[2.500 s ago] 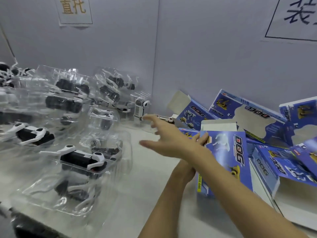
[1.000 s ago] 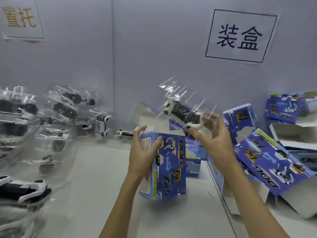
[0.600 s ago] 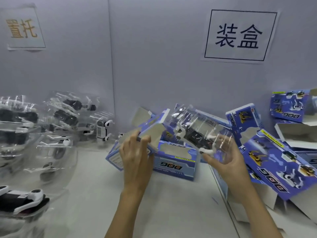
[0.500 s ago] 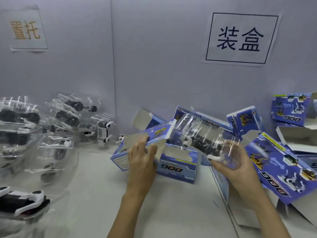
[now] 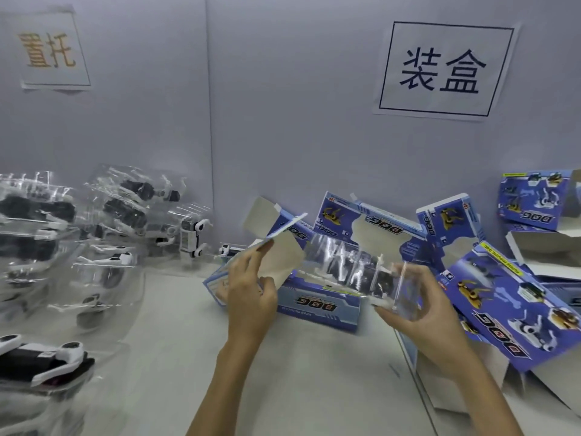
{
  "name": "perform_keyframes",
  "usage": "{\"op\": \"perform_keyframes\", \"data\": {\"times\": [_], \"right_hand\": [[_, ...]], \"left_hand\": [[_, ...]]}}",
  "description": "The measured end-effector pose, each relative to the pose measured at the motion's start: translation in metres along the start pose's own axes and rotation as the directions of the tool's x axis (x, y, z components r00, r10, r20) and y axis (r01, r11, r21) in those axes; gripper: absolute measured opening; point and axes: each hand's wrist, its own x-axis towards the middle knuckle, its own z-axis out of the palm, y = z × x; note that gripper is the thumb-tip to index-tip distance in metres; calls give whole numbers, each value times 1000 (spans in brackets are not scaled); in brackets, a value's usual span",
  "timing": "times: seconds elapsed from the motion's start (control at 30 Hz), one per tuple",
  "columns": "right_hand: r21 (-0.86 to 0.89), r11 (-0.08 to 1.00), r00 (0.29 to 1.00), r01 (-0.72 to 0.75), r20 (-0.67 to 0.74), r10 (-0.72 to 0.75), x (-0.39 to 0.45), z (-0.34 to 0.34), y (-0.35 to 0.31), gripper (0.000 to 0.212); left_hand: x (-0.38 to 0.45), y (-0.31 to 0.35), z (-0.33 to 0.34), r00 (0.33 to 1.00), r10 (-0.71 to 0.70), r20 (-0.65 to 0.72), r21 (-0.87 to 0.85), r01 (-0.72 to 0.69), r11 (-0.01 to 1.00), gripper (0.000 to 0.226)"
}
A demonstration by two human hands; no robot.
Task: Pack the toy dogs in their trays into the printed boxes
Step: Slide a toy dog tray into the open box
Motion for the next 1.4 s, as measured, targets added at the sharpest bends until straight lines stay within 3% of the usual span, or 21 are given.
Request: {"op": "perform_keyframes", "data": {"times": [0.17,0.23,0.4,0.53,0.67,0.73,0.83,1.0,1.1,1.17,1.27,1.4], "right_hand": [[-42,991,983,127,139,-120,2,20,-17,71],[-56,987,979,148,149,-138,2,24,-21,72],[-160,978,986,137,114,-120,1,21,-16,79],[-257,961,994,106,55,-95,1,18,-12,87],[-346,925,985,160,4,-170,2,18,-10,87],[-370,910,979,189,-4,-205,3,16,-9,83],[-406,888,973,215,15,-228,4,17,-8,84],[-473,852,973,223,47,-228,5,25,-8,82],[-504,831,970,234,59,-238,5,42,-5,77],[-476,859,979,188,20,-203,1,68,-1,85],[-276,955,983,111,-112,-147,-8,105,-1,106],[-319,930,928,185,-254,-272,-10,111,-5,82]], "left_hand": [[4,3,-9,995,-11,96,-77,19,997,68],[7,2,-14,993,-25,114,-155,42,987,65],[10,-1,-25,977,-49,207,-216,95,972,82],[10,-2,-28,975,84,204,-157,-52,986,76],[7,-1,-29,933,293,208,36,-307,951,67],[5,-1,-27,931,313,189,113,-337,935,68],[4,2,-26,928,321,189,90,-342,935,73],[5,4,-25,845,380,377,110,-449,887,71],[1,12,-18,802,428,418,151,-525,837,65],[-4,24,-8,771,503,391,147,-591,793,61],[-11,38,0,778,561,285,126,-610,782,68],[-11,43,-3,900,436,21,42,-437,899,69]]}}
